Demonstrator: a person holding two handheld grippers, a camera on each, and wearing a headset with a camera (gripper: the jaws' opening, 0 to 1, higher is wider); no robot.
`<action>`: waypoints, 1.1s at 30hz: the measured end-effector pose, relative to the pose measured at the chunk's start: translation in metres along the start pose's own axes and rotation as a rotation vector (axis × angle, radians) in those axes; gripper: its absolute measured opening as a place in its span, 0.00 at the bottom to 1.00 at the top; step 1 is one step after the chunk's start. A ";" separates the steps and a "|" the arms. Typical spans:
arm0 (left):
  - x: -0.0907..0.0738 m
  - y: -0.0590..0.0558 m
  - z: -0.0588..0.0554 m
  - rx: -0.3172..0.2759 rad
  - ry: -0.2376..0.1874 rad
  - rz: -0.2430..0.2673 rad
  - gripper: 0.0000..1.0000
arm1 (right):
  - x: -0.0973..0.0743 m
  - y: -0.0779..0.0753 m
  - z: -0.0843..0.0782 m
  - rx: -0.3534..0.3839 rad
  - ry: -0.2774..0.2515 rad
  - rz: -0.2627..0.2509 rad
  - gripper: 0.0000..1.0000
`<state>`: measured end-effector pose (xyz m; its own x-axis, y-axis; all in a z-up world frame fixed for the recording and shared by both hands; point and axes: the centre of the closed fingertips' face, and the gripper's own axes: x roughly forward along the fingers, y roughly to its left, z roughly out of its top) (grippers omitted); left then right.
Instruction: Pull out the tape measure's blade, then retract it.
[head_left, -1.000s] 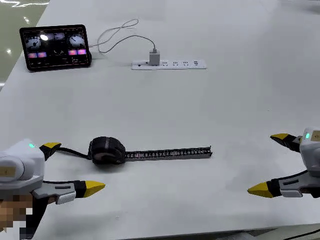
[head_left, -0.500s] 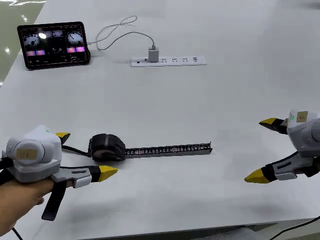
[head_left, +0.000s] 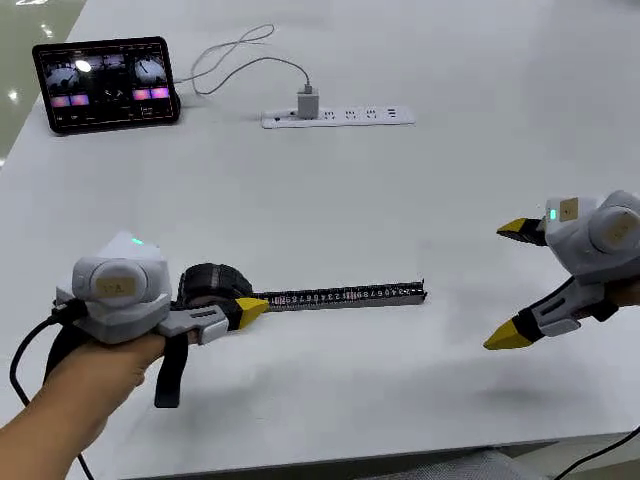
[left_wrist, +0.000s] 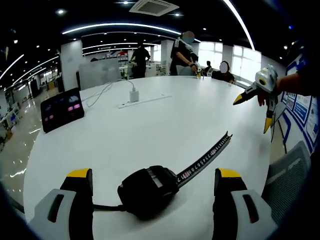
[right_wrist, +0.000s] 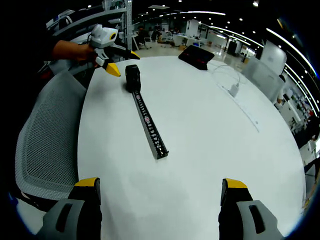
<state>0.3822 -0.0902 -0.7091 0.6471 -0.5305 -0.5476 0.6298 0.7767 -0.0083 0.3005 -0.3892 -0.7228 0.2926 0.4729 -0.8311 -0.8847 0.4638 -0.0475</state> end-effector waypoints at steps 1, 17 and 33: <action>0.002 -0.001 -0.001 -0.025 0.001 0.008 0.99 | 0.003 -0.001 0.002 -0.003 0.001 0.008 0.99; 0.025 -0.007 -0.017 -0.121 -0.038 0.123 0.99 | 0.040 -0.009 0.020 -0.169 0.051 0.105 0.94; 0.036 0.002 -0.027 -0.196 -0.099 0.193 0.99 | 0.073 -0.015 0.019 -0.182 0.124 0.150 0.83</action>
<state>0.3956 -0.0986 -0.7518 0.7915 -0.3899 -0.4706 0.4024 0.9120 -0.0788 0.3416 -0.3474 -0.7719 0.1168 0.4256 -0.8974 -0.9688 0.2477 -0.0086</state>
